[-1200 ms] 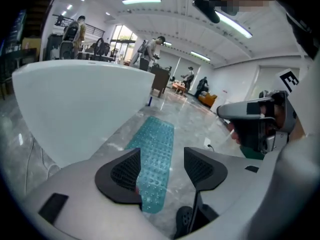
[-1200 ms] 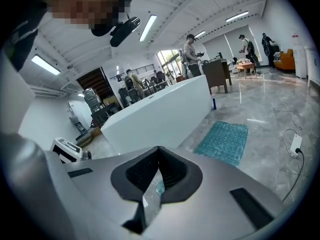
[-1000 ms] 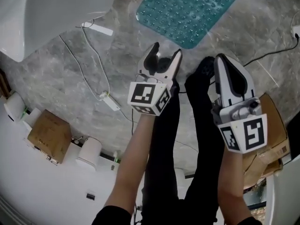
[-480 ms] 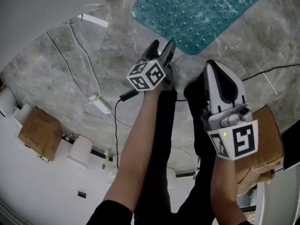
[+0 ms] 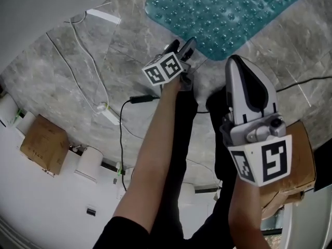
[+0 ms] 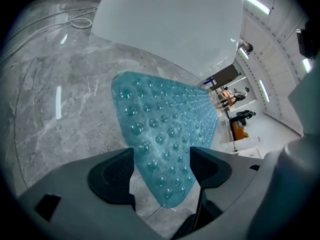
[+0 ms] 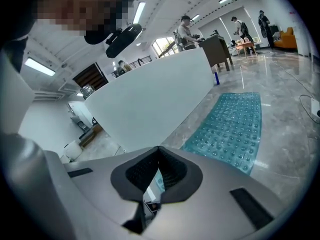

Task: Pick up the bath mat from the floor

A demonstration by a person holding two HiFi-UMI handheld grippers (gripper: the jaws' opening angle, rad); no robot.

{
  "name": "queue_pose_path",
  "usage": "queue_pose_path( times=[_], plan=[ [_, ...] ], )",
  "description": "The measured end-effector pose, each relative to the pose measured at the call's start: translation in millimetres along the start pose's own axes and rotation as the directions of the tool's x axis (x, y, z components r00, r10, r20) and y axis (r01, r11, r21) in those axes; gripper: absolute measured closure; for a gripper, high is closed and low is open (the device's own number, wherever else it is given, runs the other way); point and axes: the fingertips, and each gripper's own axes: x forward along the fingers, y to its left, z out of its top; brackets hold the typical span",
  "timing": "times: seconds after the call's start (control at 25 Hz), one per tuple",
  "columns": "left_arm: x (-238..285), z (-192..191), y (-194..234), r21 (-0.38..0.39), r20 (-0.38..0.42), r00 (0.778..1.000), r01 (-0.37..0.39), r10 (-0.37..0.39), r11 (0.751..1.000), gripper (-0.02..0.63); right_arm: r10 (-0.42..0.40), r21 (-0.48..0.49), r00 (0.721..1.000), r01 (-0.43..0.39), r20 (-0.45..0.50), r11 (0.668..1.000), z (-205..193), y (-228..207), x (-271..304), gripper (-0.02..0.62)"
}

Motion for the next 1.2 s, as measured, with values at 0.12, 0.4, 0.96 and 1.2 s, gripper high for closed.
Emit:
queue_pose_path(
  times=[0.12,0.4,0.96,1.2],
  plan=[
    [13.8,3.8,13.7,-0.046,0.022,1.0,-0.002,0.003,0.999,0.256,-0.01,0.013,1.0,0.009,0.015,1.0,4.3,-8.1,3.7,0.583],
    [24.3,1.5,26.4,-0.169,0.063,0.998,-0.017,0.028,0.985,0.262,0.007,0.026,0.999,-0.008,0.034,1.0,10.8,-13.3,2.5,0.583],
    [30.4,-0.1,32.6,-0.147,0.037,0.975,-0.213,0.22,0.966,0.296,-0.006,0.059,0.999,0.003,0.05,0.998,12.1,-22.2,-1.6,0.583],
    [39.2,1.7,25.8,-0.111,0.045,0.933,-0.349,0.356,0.93,0.279,-0.004,0.066,0.998,0.0,0.059,0.998,16.4,-21.1,-0.2,0.583]
  ],
)
